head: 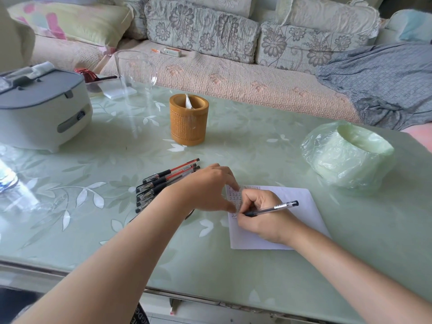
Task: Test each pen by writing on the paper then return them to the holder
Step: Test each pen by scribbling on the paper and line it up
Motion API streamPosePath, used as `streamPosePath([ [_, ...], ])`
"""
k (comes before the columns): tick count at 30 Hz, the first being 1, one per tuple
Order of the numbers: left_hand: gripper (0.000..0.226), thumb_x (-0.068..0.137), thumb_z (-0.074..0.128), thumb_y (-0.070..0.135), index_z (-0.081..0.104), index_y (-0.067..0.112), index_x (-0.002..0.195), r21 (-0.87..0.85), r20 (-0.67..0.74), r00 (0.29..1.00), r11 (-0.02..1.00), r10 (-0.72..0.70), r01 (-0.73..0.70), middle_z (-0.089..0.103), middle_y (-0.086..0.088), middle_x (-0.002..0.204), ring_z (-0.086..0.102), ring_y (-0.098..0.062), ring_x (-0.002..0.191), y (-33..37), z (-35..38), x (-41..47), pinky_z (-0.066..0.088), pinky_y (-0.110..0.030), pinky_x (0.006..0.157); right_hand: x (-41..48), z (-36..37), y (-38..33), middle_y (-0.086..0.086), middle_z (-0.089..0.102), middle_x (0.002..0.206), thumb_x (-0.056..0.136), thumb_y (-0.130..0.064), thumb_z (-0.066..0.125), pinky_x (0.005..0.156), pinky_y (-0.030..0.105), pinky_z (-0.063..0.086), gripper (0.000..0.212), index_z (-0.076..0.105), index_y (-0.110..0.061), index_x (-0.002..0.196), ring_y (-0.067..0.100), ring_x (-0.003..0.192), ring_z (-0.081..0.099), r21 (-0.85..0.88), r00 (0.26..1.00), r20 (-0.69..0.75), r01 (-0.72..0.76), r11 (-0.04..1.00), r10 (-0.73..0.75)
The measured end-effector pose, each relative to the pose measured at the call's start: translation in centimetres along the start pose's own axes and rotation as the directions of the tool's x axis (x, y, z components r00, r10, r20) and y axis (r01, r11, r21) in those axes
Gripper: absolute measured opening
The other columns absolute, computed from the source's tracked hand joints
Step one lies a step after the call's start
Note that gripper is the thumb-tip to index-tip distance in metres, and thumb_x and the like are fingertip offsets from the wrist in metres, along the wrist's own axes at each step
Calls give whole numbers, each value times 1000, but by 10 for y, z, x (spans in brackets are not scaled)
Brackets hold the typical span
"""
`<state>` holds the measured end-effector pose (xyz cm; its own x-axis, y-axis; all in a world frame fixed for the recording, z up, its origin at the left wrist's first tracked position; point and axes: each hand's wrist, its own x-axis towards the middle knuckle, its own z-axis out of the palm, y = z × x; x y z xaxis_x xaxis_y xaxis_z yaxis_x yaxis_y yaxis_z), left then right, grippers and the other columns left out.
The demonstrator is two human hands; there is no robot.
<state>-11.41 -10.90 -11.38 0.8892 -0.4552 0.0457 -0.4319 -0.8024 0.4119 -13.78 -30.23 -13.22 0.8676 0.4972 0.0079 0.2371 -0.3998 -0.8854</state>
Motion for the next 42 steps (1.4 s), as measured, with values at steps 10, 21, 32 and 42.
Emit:
streamPosePath([
  [10, 53, 70, 80, 50, 66, 31, 117, -26, 11, 1000, 1000, -10, 10, 54, 12, 121, 43, -11, 112, -1, 1, 0, 40, -29, 96, 0, 2, -2, -9, 41, 56, 74, 2, 65, 52, 26, 27, 27, 45, -11, 61, 11, 54, 35, -30, 1000, -17, -10, 1000, 10],
  [21, 54, 70, 80, 48, 65, 29, 118, -29, 12, 1000, 999, -15, 15, 54, 11, 122, 42, -10, 114, 1, 0, -1, 38, -27, 96, -2, 2, 0, -8, 42, 56, 75, 5, 64, 51, 22, 28, 28, 45, -10, 62, 10, 53, 35, -18, 1000, -20, 16, 1000, -16],
  [32, 53, 70, 81, 48, 65, 30, 117, -39, 11, 1000, 999, -13, 14, 54, 12, 121, 41, -10, 113, 0, 1, 0, 38, -26, 94, -2, 2, 2, -8, 43, 56, 71, -3, 62, 52, 23, 28, 19, 46, -10, 63, 11, 54, 36, -4, 1000, -3, 30, 1000, -30],
  [42, 52, 70, 80, 49, 65, 31, 117, -41, 8, 1000, 999, -13, 14, 54, 12, 121, 41, -9, 112, 0, 1, -1, 38, -26, 94, -2, 2, 3, -8, 45, 57, 72, -5, 63, 53, 24, 29, 20, 47, -12, 63, 10, 55, 38, -32, 999, -11, 43, 999, -44],
])
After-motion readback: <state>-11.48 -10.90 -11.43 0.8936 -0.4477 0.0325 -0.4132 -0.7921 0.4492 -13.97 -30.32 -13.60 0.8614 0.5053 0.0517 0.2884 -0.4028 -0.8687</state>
